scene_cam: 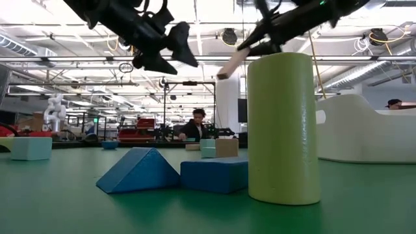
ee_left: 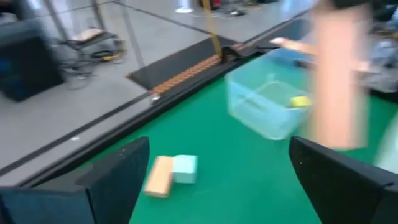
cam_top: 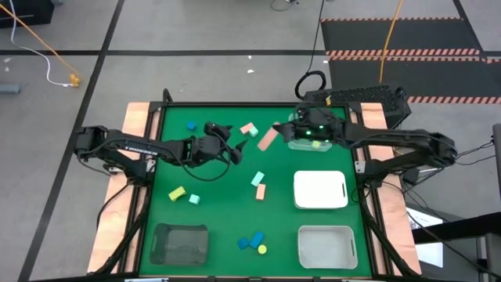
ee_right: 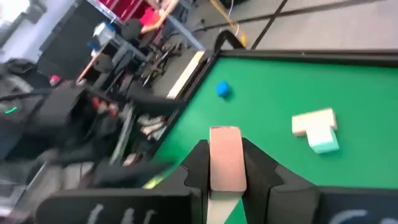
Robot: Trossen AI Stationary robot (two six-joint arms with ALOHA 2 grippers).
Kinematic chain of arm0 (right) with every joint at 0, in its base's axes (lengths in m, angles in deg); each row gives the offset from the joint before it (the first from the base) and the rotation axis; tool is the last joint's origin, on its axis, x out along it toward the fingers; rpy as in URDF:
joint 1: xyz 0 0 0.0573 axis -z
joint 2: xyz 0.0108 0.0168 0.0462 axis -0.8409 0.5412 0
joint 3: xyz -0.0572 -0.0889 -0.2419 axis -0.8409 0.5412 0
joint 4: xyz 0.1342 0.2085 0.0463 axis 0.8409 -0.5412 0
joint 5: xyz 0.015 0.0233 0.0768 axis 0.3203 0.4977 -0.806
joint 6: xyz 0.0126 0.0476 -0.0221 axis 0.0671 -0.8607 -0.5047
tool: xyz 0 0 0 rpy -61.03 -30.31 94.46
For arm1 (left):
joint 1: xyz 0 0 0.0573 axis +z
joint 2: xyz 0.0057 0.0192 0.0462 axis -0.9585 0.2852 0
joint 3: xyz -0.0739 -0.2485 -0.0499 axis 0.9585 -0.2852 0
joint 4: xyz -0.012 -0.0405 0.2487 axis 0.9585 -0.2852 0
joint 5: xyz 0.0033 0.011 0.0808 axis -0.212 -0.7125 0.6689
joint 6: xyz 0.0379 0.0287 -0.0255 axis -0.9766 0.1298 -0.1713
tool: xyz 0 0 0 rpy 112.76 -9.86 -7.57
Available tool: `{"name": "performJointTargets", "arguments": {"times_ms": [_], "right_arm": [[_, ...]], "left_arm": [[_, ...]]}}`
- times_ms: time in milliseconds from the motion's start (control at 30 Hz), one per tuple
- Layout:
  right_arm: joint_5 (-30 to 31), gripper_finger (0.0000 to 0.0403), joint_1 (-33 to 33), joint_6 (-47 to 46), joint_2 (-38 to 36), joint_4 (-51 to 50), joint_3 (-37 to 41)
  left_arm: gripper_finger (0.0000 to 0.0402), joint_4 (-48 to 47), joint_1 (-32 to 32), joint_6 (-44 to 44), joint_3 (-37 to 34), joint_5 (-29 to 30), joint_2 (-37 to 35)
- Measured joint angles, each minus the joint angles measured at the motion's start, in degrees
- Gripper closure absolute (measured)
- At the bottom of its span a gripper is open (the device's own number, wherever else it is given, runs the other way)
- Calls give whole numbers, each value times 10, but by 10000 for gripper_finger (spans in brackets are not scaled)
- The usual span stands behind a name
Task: Sort & place blocks by color
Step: Put the top left brown block into the white bin
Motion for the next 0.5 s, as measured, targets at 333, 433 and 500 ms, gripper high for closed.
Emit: {"name": "performJointTargets", "arguments": {"times_ms": [333,433,500], "right_arm": [[-44,363,-45,-25,-101,-223,1],[-42,363,-55,-32,-107,-291,1],[-41,363,-62,-38,-106,-327,1]], "left_arm": [[108,-113,77,14,0,19,0],[126,-153,106,53,0,19,0],[134,-175,125,86,0,14,0]]}}
